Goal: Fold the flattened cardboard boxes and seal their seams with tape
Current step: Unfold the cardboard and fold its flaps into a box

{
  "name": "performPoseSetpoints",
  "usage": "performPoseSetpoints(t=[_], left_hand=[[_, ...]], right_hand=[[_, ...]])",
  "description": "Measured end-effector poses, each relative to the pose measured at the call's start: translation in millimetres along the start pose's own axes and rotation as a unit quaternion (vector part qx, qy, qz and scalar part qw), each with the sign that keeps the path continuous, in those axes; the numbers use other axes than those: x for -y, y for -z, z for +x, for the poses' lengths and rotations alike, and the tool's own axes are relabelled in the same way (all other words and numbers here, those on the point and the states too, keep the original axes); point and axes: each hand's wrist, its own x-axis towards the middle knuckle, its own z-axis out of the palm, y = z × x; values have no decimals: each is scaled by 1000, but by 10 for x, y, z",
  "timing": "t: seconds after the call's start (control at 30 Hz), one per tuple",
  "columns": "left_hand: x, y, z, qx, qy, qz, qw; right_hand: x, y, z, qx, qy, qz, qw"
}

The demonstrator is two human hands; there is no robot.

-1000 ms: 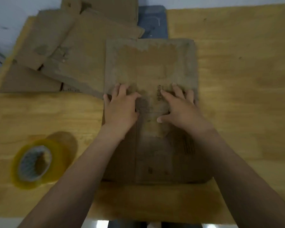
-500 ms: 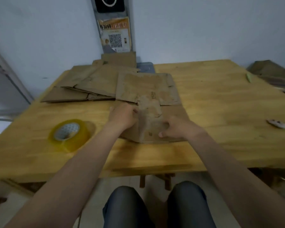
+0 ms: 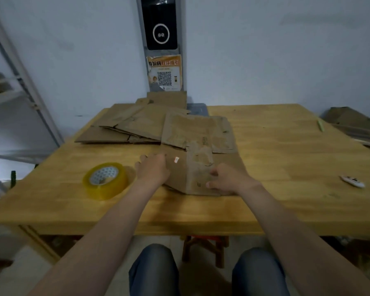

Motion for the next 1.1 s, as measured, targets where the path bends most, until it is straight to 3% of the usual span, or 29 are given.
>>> performPoseSetpoints(t=[0.1,0.23,0.4,0.53,0.63,0.77,0.83,0.97,1.1], left_hand=[[-28,11,129,-7,8,-25,1000],[1,74,233,-39,5,-139,990],[-158,255,290,0,-2,-375,927],[-315,300,284,49,-16,-401,915],[-339,261,275,91,-30,-390,916],[-113,87,328,44,26,-280,959],[-31,-10,279,63,74,-242,965],[-100,-186,129,163,110,-305,932],[-288,-187,14,141,105,-394,902]], right_hand=[[-37,24,175,-4,7,-27,1000],[-73,68,300,-17,19,-32,999],[70,349,206,27,39,103,994],[275,462,179,62,-8,235,970],[372,461,236,37,-4,185,982],[312,445,261,4,-8,199,980],[238,429,289,-32,-13,213,976],[186,406,239,-49,-20,238,970],[81,434,98,-75,-23,266,961]])
